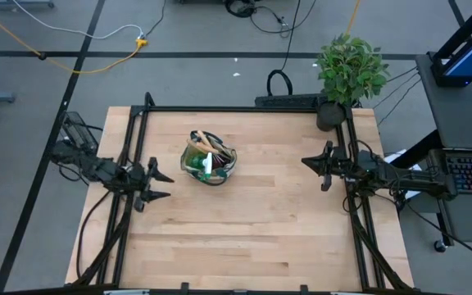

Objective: Pick & Place Garden tools in Gardening bag
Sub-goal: Return to Home Position

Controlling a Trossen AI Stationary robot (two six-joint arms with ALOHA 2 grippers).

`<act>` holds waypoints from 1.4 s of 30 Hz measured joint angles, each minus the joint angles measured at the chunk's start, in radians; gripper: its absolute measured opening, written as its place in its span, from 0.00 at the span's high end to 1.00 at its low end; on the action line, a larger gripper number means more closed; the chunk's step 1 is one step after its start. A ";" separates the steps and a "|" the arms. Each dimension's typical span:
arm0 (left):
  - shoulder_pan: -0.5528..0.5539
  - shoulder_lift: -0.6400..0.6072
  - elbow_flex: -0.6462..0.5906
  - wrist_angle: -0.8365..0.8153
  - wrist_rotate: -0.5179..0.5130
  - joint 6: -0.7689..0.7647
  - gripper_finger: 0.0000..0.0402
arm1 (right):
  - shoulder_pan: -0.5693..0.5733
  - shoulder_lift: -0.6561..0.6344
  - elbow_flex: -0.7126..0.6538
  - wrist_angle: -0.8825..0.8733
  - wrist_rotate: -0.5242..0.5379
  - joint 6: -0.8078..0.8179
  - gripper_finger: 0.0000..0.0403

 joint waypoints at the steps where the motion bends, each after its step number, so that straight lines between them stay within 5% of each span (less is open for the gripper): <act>1: 0.000 0.000 -0.029 0.042 0.005 -0.009 0.43 | 0.000 0.000 0.000 -0.001 0.000 0.000 1.00; 5: 0.000 0.006 -0.090 0.179 0.049 0.020 0.43 | 0.000 -0.001 0.000 -0.002 0.000 0.000 1.00; 42: 0.000 0.008 -0.093 0.186 0.050 0.007 0.43 | -0.001 -0.001 -0.023 -0.044 -0.001 0.040 1.00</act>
